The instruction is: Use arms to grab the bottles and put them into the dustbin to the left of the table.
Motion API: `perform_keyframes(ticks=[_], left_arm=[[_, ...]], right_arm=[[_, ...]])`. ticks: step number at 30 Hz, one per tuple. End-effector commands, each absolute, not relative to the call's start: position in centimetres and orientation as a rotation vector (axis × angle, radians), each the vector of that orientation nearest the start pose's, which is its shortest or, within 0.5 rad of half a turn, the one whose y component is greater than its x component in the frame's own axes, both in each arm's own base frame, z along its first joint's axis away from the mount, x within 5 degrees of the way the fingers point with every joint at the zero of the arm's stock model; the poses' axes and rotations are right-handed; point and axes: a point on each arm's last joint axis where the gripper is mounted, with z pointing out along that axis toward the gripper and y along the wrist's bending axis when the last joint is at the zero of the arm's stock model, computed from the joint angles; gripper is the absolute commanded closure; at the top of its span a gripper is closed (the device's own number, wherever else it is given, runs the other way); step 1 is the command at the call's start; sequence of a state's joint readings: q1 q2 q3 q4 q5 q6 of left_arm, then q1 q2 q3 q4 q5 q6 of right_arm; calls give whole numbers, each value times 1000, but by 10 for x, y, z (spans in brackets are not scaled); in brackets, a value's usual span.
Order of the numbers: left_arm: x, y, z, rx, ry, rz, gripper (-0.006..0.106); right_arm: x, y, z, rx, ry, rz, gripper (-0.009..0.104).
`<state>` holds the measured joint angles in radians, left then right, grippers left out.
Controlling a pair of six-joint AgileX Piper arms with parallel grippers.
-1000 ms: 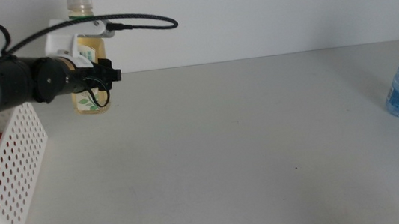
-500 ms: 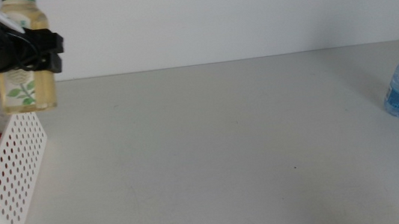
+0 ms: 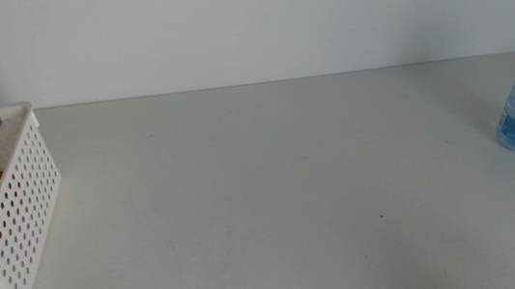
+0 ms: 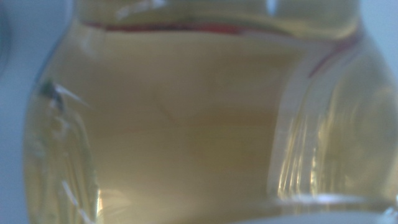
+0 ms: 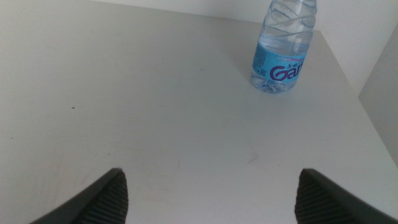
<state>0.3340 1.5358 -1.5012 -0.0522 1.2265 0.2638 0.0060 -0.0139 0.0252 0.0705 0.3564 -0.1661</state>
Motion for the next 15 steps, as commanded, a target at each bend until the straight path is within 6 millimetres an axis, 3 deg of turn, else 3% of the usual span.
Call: perform_keyframes(ticks=[1, 5, 11, 15], left_arm=[[286, 104, 381, -134, 2618, 123, 102], [285, 110, 358, -162, 2643, 123, 102], [297, 113, 321, -65, 2628, 128, 102], [306, 113, 299, -80, 2687, 49, 102]], right_arm=[[53, 2, 182, -116, 1757, -67, 1], [53, 2, 182, -116, 1757, -67, 1], [53, 2, 182, -116, 1757, -67, 1], [53, 2, 182, -116, 1757, -67, 1]])
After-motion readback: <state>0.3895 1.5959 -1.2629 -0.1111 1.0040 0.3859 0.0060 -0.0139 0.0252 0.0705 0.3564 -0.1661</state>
